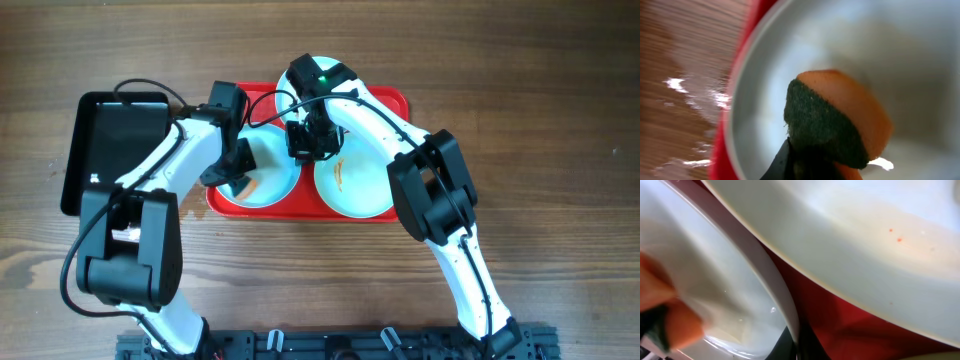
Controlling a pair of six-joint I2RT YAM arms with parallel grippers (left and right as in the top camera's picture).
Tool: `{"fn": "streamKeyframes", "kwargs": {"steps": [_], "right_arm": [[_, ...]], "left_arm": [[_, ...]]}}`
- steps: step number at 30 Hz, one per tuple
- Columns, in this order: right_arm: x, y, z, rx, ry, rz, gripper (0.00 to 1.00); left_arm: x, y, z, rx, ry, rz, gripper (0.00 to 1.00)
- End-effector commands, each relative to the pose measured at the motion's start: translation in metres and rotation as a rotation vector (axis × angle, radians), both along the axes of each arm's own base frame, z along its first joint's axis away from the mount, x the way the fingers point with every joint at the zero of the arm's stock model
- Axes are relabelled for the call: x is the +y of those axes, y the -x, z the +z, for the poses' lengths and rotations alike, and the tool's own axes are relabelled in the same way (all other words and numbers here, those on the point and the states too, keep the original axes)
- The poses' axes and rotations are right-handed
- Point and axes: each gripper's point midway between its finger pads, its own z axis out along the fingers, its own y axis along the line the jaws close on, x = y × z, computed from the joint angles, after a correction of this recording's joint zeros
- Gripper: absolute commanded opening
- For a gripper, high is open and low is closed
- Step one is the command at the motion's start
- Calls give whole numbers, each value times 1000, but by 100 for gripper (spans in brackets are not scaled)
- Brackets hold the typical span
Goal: Clean dirty plates on tray and stack at the side
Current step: 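Move the sponge in the left gripper back over the black tray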
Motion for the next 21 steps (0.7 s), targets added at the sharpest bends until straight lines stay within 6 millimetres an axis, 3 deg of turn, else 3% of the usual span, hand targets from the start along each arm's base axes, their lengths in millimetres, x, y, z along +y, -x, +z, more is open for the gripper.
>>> {"fn": "streamKeyframes", "kwargs": {"steps": [1, 4, 6, 9, 11, 13, 15, 18, 20, 21], "right_arm": [[-14, -1, -15, -3, 73, -13, 4], [-14, -1, -15, -3, 74, -13, 4], [-14, -1, -15, -3, 73, -13, 4], [-14, -1, -15, -5, 71, -13, 4], [-6, -1, -12, 3, 26, -4, 4], [1, -1, -6, 8, -14, -2, 4], [15, -4, 16, 3, -97, 1, 4], [24, -15, 62, -75, -156, 3, 5], [29, -22, 107, -140, -209, -46, 4], [33, -28, 140, -196, -260, -79, 4]], "left_arm": [[42, -1, 13, -35, -172, 53, 4], [42, -21, 43, -139, -146, 96, 4], [40, -36, 83, -243, -124, 104, 4], [42, -42, 133, -375, -98, 131, 4], [60, -39, 158, -443, -94, 185, 4], [90, -33, 159, -434, -94, 268, 4], [113, -23, 151, -391, -29, 349, 4], [131, -18, 149, -388, 105, 451, 4], [146, -14, 150, -397, 193, 519, 4], [156, -11, 151, -404, 234, 555, 4]]}}
